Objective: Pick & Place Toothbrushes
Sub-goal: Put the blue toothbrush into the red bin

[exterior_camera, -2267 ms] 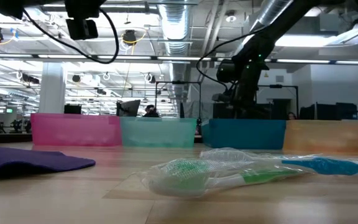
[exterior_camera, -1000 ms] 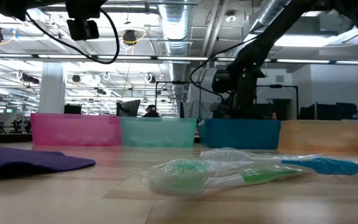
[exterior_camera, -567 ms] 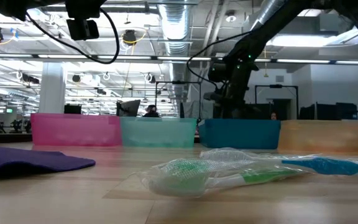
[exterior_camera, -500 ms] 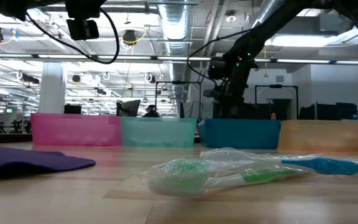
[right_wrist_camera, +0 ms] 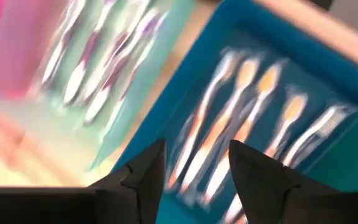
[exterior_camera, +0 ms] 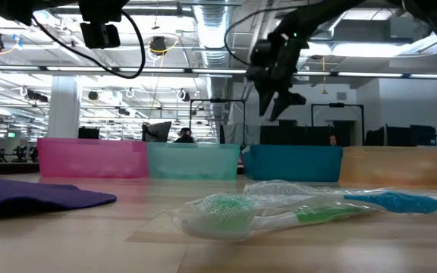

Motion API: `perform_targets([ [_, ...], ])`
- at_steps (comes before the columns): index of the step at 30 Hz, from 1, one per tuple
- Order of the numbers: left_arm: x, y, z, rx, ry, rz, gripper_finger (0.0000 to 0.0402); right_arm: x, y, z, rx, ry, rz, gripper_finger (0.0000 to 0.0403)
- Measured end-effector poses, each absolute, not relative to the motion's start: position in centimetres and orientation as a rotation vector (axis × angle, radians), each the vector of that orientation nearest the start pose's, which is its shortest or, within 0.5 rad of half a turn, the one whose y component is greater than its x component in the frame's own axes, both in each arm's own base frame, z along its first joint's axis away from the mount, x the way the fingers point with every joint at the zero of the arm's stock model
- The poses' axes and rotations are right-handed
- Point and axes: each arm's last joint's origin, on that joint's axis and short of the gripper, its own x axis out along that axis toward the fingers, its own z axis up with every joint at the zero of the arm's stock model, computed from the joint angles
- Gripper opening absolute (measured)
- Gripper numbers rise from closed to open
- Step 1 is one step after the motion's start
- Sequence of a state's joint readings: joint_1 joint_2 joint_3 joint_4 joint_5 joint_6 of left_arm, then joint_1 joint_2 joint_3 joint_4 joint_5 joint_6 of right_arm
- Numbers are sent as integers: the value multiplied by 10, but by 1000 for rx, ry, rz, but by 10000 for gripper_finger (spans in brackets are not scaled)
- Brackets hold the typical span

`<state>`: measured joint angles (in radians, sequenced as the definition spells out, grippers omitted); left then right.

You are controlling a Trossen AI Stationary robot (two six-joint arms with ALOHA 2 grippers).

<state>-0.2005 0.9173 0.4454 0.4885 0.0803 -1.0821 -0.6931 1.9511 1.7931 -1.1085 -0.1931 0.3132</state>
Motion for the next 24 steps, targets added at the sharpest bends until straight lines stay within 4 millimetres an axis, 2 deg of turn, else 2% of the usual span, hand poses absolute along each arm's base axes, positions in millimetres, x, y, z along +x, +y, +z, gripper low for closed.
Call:
perform_targets([
  [5, 197, -44, 257, -1084, 156, -293, 204, 320, -218, 290, 819, 1207, -477, 163],
  [9, 195, -48, 257, -1092, 211, -379, 204, 334, -180, 290, 799, 1314, -402, 158],
  [14, 192, -58, 257, -1081, 291, -508, 204, 355, -124, 290, 800, 1400, -358, 148],
  [19, 186, -75, 257, -1076, 342, -587, 204, 373, -58, 290, 765, 1435, -283, 134],
  [24, 179, -92, 257, -1067, 378, -648, 204, 389, 0, 291, 741, 1368, -256, 120],
])
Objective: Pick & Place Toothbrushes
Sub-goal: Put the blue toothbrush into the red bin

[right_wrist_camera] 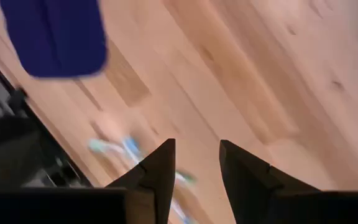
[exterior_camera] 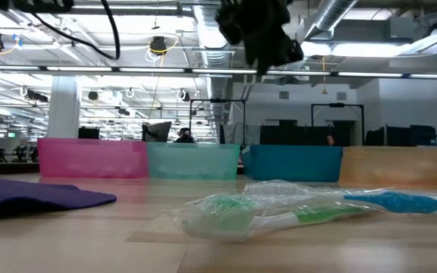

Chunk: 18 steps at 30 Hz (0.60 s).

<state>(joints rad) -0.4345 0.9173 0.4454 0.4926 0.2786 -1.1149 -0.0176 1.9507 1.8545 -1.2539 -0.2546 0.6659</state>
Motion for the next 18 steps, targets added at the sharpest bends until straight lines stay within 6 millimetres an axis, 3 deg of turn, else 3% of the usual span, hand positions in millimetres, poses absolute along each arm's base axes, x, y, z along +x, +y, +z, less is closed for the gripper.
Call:
perform_targets([
  [5, 170, -107, 257, -1059, 404, -692, 204, 398, 46, 294, 787, 1227, -360, 100],
  [14, 157, -126, 258, -1057, 430, -741, 204, 396, 126, 301, 825, 1024, -366, 57],
  [18, 155, -129, 258, -1060, 422, -736, 204, 394, 149, 306, 893, 859, -462, 49],
])
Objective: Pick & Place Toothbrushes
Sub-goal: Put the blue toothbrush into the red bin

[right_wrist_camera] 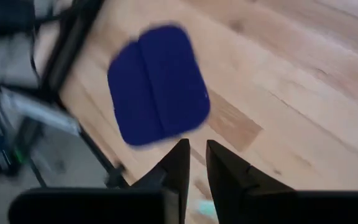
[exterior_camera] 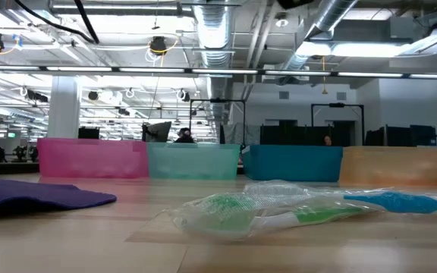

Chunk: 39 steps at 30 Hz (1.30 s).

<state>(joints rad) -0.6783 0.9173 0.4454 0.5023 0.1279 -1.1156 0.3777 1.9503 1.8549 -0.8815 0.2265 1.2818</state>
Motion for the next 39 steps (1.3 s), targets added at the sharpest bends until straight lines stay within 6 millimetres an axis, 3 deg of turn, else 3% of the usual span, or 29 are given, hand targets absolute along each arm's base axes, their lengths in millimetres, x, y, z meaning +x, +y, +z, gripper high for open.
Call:
perform_targets([
  [8, 155, -129, 258, -1070, 380, -678, 204, 374, 195, 294, 1257, 634, -674, 36],
  [17, 156, -128, 260, -1079, 352, -653, 204, 351, 231, 282, 1383, 629, -709, 33],
  [39, 157, -126, 260, -1092, 306, -578, 204, 353, 229, 284, 1228, 612, -652, 33],
])
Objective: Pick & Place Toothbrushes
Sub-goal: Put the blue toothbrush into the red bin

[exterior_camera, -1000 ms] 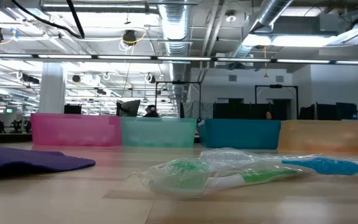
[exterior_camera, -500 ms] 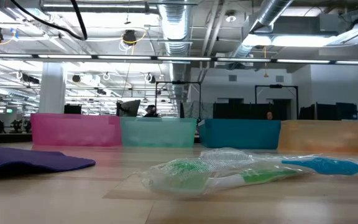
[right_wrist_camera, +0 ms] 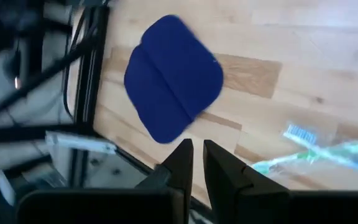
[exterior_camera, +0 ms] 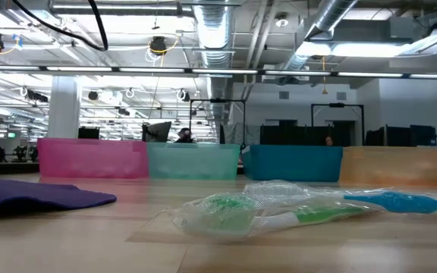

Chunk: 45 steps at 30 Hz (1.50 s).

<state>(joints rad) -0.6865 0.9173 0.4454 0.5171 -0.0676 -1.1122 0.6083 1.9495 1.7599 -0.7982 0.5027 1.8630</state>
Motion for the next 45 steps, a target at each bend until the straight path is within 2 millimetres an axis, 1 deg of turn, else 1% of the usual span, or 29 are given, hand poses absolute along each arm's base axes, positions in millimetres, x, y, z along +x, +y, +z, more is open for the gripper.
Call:
perform_targets([
  [4, 158, -125, 260, -1097, 286, -545, 204, 356, 228, 285, 996, 675, -534, 33],
  [6, 158, -125, 260, -1098, 279, -533, 204, 356, 228, 284, 895, 748, -462, 33],
  [9, 158, -125, 260, -1101, 272, -521, 204, 354, 231, 282, 762, 915, -298, 33],
  [12, 158, -125, 260, -1114, 275, -519, 204, 344, 233, 277, 633, 1127, -149, 33],
  [14, 158, -125, 260, -1115, 276, -518, 204, 334, 230, 272, 562, 1266, -136, 33],
  [16, 158, -125, 259, -1115, 276, -518, 204, 324, 223, 268, 497, 1372, -203, 33],
  [18, 158, -125, 259, -1115, 276, -518, 204, 316, 219, 266, 424, 1440, -249, 34],
  [21, 158, -124, 259, -1116, 272, -513, 204, 313, 218, 263, 324, 1469, -195, 39],
  [24, 158, -124, 259, -1116, 266, -502, 204, 312, 218, 252, 269, 1482, -156, 55],
  [29, 159, -123, 259, -1094, 238, -465, 204, 311, 216, 234, 256, 1492, -159, 95],
  [34, 160, -121, 259, -1092, 209, -420, 204, 314, 219, 229, 262, 1456, -108, 142],
  [40, 165, -115, 259, -977, 157, -388, 204, 315, 220, 228, 160, 1443, -17, 183],
  [42, 167, -112, 259, -957, 136, -358, 204, 317, 222, 223, 113, 1446, 21, 190],
  [45, 171, -105, 259, -959, 105, -298, 204, 317, 227, 204, 48, 1471, 49, 197],
])
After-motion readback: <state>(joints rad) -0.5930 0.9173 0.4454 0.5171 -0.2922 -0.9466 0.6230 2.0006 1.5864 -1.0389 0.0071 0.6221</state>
